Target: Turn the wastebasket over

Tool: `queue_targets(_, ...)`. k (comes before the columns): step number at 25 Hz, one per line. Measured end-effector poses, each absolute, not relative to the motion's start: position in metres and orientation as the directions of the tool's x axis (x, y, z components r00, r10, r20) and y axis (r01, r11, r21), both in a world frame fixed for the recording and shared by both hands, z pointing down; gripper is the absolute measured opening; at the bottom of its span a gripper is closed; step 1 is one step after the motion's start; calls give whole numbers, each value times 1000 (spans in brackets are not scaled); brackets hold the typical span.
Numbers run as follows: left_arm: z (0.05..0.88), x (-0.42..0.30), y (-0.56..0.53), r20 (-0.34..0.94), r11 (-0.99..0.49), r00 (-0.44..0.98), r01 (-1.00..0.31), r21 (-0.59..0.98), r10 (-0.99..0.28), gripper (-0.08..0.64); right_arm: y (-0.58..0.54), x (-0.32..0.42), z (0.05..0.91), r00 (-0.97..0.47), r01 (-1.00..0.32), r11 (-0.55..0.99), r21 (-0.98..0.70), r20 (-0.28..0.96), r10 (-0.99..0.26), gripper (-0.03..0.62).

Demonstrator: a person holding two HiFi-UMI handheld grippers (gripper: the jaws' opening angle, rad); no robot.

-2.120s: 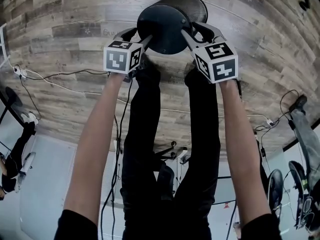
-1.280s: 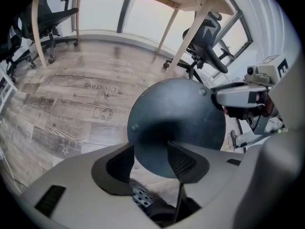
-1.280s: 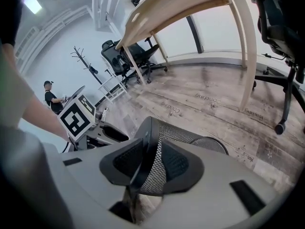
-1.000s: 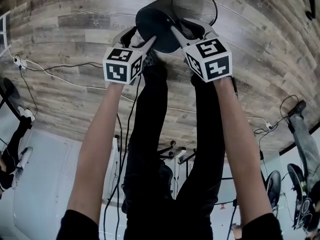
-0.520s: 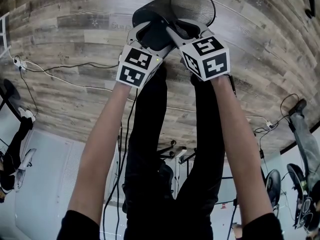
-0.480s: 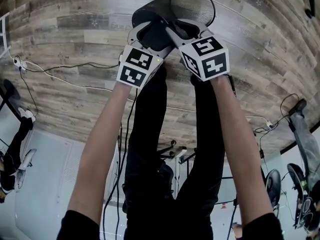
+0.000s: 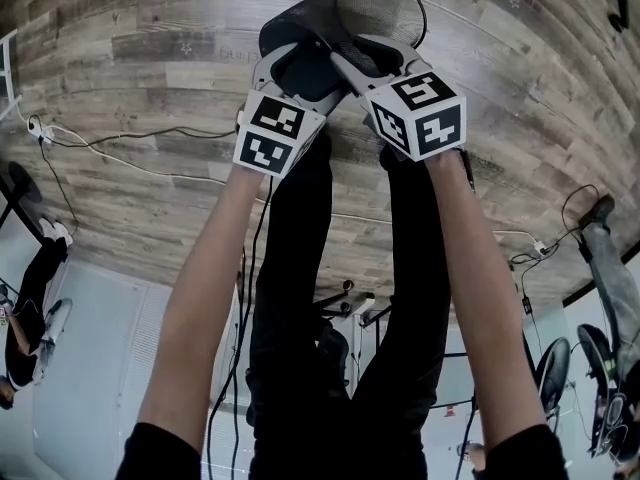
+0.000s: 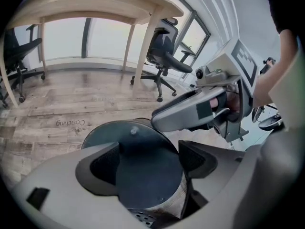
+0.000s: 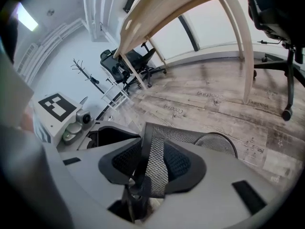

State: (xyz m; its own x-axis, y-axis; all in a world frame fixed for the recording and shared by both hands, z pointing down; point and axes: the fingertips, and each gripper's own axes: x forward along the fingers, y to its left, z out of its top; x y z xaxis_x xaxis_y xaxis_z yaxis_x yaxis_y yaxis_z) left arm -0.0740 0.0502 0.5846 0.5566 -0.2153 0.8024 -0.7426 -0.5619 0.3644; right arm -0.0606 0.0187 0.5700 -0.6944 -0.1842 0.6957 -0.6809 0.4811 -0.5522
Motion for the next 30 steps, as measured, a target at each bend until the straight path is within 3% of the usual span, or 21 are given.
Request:
queue_targets(5, 585, -84, 57, 797, -561, 567, -736, 378, -208, 382, 13, -16, 586, -611, -770, 420, -481, 747, -264, 155)
queue_targets(10, 586, -97, 56, 785, -550, 583, -734, 398, -209, 382, 14, 30, 623, -485, -845, 380, -376, 838, -248, 155)
queue_targets(21, 588, -112, 59, 782, -557, 594, -720, 414, -187, 382, 10, 60, 679, -405, -878, 355, -320, 893, -197, 241)
queue_targets(30, 597, -141, 71, 807, -579, 573, -710, 402, -142, 382, 17, 67, 709, -384, -861, 405, -306, 915, -126, 242)
